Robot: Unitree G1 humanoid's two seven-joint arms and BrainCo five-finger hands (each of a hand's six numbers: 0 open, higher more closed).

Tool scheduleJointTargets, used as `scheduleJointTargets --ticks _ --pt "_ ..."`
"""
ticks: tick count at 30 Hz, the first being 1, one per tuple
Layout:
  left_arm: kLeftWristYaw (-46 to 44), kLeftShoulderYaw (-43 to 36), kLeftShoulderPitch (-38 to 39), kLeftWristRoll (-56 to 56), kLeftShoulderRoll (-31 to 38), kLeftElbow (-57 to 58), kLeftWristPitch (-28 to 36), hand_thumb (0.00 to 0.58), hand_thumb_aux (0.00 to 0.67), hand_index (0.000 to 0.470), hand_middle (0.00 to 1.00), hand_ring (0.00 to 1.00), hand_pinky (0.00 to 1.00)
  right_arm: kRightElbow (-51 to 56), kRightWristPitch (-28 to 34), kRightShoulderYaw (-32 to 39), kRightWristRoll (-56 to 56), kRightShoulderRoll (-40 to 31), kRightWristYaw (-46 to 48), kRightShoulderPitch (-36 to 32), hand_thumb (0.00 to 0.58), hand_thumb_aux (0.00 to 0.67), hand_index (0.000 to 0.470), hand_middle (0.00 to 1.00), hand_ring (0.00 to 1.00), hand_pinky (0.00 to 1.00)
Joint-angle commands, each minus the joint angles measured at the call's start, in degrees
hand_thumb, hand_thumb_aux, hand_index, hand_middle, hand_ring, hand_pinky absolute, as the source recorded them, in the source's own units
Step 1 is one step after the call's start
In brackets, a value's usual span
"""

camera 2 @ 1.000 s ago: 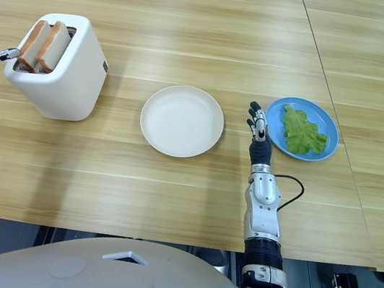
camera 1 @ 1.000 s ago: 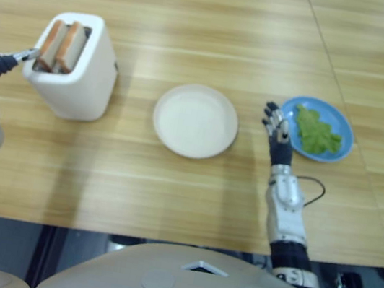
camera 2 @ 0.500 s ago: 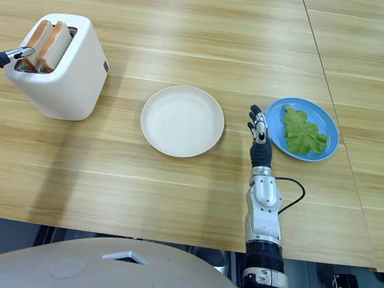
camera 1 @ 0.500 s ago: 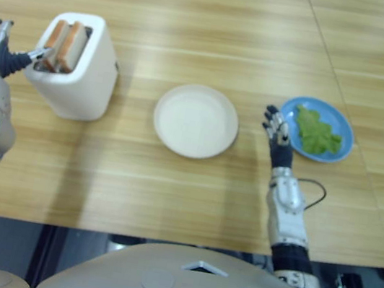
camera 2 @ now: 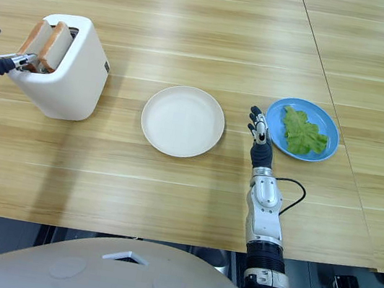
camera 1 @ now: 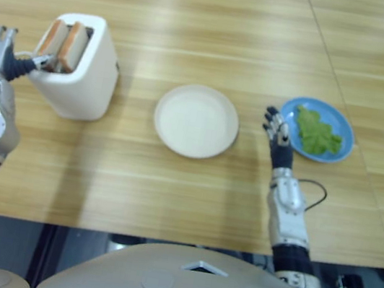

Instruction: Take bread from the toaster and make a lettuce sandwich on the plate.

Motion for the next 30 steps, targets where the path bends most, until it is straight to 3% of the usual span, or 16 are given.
scheduleJointTargets --ticks 1,6,7,8,9,10,11,12,13,24,30 --pt "-0.4 -2.2 -1.0 0.8 -1.2 1.1 -0.4 0.000 0.000 0.000 0.00 0.00 0.00 -0.7 0.9 0.0 -0.3 -0.1 0.1 0.4 0.000 0.000 0.000 0.00 0.00 0.00" --pt "0.2 -2.3 -1.4 0.9 -1.4 1.3 -0.7 0.000 0.000 0.000 0.00 0.00 0.00 -0.9 1.0 0.0 -0.3 0.0 0.0 0.6 0.000 0.000 0.000 0.00 0.00 0.00" --pt "0.4 -2.2 -1.4 0.9 -1.3 1.2 -0.9 0.148 0.092 0.063 0.00 0.00 0.00 -0.9 1.0 0.0 -0.3 0.0 0.0 0.7 0.000 0.000 0.000 0.00 0.00 0.00" --pt "0.6 -1.9 -1.4 0.6 -1.4 1.2 -1.0 0.377 0.273 0.188 0.00 0.00 0.00 -1.0 1.1 0.0 -0.3 0.0 0.0 0.8 0.000 0.000 0.000 0.00 0.00 0.00" --pt "1.2 -1.5 -1.4 0.4 -1.5 1.1 -1.2 0.377 0.273 0.188 0.00 0.00 0.00 -1.0 1.1 0.0 -0.3 0.0 0.0 0.9 0.000 0.000 0.000 0.00 0.00 0.00" --pt "1.8 -1.1 -1.4 0.2 -1.6 0.7 -1.4 0.566 0.565 0.388 0.00 0.00 0.00 -1.0 1.1 0.0 -0.3 0.0 0.0 0.9 0.000 0.000 0.000 0.00 0.00 0.00" --pt "2.5 -0.7 -1.4 0.0 -1.7 0.1 -1.6 0.580 0.670 0.460 0.00 0.00 0.00 -1.0 1.1 0.0 -0.3 0.0 -0.1 0.9 0.000 0.000 0.000 0.00 0.00 0.00" --pt "3.7 -0.1 -1.5 -0.1 -2.0 -0.7 -1.8 0.580 0.670 0.460 0.60 0.60 0.60 -0.9 1.2 0.0 -0.2 0.0 -0.1 0.9 0.000 0.000 0.000 0.00 0.00 0.00" --pt "4.9 0.5 -1.4 -0.2 -2.4 -1.6 -2.1 0.580 0.670 0.460 1.00 1.00 1.00 -0.7 1.2 0.0 -0.2 0.0 0.0 0.8 0.000 0.000 0.000 0.00 0.00 0.00" --pt "15.1 5.4 -1.0 -0.2 -4.9 -12.0 -7.1 0.580 0.670 0.460 1.00 1.00 1.00 -0.2 1.5 0.1 -0.3 0.1 0.0 0.8 0.000 0.000 0.000 0.00 0.00 0.00" --pt "19.3 14.5 -0.8 -8.9 -9.2 -20.4 -13.8 0.580 0.670 0.460 1.00 1.00 1.00 0.4 1.6 0.4 -0.4 0.3 0.0 0.4 0.000 0.000 0.000 0.00 0.00 0.00"
